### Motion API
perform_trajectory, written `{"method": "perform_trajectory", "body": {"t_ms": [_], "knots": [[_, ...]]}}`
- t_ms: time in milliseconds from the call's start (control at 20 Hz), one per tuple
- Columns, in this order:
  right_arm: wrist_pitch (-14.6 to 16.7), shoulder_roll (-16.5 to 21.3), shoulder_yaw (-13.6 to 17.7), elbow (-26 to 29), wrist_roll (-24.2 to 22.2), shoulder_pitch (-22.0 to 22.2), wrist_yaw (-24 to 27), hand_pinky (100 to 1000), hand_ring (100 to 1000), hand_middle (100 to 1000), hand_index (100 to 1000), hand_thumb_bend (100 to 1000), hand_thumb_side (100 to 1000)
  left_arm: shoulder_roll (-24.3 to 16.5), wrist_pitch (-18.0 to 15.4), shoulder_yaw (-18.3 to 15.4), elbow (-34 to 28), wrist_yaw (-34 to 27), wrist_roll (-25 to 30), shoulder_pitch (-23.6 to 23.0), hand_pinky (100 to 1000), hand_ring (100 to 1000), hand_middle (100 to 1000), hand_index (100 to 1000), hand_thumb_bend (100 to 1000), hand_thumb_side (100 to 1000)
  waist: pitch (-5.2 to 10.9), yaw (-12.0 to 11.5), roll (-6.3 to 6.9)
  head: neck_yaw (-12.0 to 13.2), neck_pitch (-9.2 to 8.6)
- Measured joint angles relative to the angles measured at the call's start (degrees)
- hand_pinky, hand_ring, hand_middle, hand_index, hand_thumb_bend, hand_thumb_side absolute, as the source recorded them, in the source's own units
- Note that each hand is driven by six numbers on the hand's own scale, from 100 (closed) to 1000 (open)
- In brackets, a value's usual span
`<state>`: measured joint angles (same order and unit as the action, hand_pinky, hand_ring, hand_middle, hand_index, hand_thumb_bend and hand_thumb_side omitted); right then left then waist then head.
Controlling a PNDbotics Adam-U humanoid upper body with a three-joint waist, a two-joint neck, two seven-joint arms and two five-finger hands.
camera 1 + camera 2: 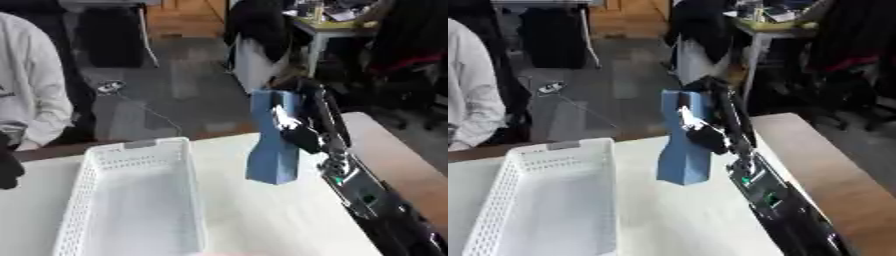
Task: Pick up objects on the table and place them in the box.
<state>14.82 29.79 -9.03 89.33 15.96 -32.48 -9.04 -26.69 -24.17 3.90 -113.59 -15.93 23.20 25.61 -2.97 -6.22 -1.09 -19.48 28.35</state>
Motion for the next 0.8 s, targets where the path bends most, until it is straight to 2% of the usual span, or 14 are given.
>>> {"method": "perform_trajectory", "body": {"t_ms": [800], "knots": [[3.28, 0.37, -3.44, -0.78, -5.04, -5.16, 3.51, 100, 100, 100, 138, 100, 100, 2.93, 0.31, -0.07, 0.0, 1.79, -1.12, 4.31, 566, 506, 739, 872, 748, 969, -3.02, -2.2, 0.86, -2.85, -2.7]]}}
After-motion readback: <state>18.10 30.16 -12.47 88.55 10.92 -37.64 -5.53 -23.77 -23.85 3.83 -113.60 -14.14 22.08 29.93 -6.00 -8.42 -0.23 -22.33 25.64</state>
